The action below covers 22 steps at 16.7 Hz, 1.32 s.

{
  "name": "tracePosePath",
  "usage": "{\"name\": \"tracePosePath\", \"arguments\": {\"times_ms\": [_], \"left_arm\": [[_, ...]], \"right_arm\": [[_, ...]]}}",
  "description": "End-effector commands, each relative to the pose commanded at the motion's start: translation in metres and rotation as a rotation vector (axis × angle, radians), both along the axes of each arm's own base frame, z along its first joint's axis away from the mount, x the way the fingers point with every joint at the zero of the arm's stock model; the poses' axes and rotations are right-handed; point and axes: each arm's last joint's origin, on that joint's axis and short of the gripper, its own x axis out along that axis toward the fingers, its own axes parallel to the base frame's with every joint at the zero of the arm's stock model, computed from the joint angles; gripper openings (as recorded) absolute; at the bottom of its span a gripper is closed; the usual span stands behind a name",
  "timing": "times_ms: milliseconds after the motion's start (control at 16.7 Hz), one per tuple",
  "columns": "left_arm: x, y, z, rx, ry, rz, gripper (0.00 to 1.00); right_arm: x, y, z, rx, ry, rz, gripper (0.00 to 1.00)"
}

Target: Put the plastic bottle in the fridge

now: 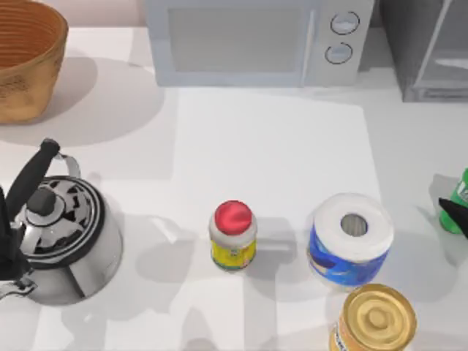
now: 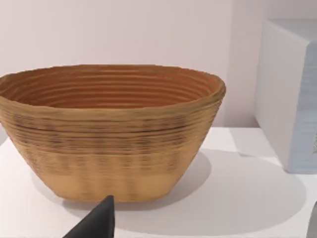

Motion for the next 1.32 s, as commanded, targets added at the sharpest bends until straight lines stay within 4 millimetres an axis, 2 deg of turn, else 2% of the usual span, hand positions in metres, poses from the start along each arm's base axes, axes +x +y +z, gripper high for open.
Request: {"name": "tracePosePath", "arguments": {"times_ms": [480, 1080, 1320], "left_arm": [[0.0000, 0.0000, 0.0000, 0.000, 0.000, 0.000, 1.00], [0.0000, 0.0000, 0.0000, 0.000, 0.000, 0.000, 1.00], [0.0000, 0.0000, 0.0000, 0.000, 0.000, 0.000, 1.00]], "right_arm": [[0.0000, 0.0000, 0.0000, 0.000, 0.000, 0.000, 0.03], [0.0000, -0.0004, 0.0001, 0.000, 0.000, -0.001, 0.01], [0.0097, -0.0024, 0.0085, -0.059, -0.060, 0.038, 0.01]]}}
